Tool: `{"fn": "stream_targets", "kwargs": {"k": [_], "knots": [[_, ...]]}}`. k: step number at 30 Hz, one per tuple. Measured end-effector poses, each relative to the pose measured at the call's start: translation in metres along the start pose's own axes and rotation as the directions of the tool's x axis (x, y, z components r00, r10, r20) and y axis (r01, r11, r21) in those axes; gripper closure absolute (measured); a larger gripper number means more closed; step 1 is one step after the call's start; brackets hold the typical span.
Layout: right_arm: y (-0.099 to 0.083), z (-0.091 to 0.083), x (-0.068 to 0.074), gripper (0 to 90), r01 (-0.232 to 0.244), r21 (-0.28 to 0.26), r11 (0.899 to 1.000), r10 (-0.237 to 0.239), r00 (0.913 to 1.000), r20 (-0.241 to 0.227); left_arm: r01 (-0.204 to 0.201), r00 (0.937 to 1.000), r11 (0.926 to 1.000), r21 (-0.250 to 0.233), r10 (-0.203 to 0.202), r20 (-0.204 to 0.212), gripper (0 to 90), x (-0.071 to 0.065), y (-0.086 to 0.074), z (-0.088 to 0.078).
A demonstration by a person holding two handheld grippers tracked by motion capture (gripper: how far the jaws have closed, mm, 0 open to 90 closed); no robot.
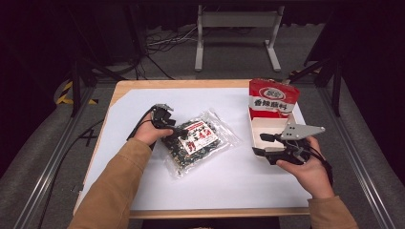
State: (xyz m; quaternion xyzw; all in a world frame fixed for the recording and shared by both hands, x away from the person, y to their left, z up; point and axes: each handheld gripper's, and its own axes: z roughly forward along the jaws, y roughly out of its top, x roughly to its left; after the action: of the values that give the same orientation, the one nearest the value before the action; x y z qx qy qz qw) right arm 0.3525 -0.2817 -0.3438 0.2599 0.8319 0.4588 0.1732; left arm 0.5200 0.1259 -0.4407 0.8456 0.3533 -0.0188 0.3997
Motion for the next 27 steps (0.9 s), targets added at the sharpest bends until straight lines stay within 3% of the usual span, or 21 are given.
{"fn": "stream_targets", "kwargs": {"k": [5, 14, 16, 19, 23, 27], "knots": [[-0.0018, 0.0003, 0.0002, 41.3, 0.005, 0.01, 1.0, -0.005, 1.0, 0.008, -0.016, 0.9998, 0.9994, 0.029, 0.016, 0.015, 6.2, -0.0029, 0.0008, 0.0053], [-0.0014, 0.0044, 0.0025, 40.8, 0.017, 0.029, 0.999, -0.017, 0.9999, 0.002, -0.034, 0.9991, 0.999, 0.029, 0.033, 0.025, 5.2, -0.0045, -0.0012, 0.0086], [-0.0013, 0.0056, 0.0028, 40.7, 0.02, 0.03, 0.999, -0.02, 0.9998, -0.002, -0.03, 0.9991, 0.9991, 0.03, 0.029, 0.03, 6.8, -0.0042, -0.0014, 0.0078], [-0.0011, 0.0066, 0.0032, 40.6, 0.023, 0.033, 0.999, -0.023, 0.9997, -0.006, 0.015, 0.9995, 0.9989, 0.043, -0.016, 0.026, 14.6, -0.0054, 0.0005, 0.0062], [-0.0009, 0.0064, 0.0036, 40.7, 0.024, 0.035, 0.999, -0.023, 0.9997, -0.008, 0.027, 0.9992, 0.998, 0.058, -0.029, 0.029, 20.3, -0.0072, 0.002, 0.006], [-0.0005, 0.0052, 0.0037, 40.7, 0.025, 0.028, 0.999, -0.024, 0.9996, -0.013, 0.047, 0.9971, 0.9973, 0.056, -0.05, 0.056, 28.1, -0.0075, 0.0005, 0.0051]]}}
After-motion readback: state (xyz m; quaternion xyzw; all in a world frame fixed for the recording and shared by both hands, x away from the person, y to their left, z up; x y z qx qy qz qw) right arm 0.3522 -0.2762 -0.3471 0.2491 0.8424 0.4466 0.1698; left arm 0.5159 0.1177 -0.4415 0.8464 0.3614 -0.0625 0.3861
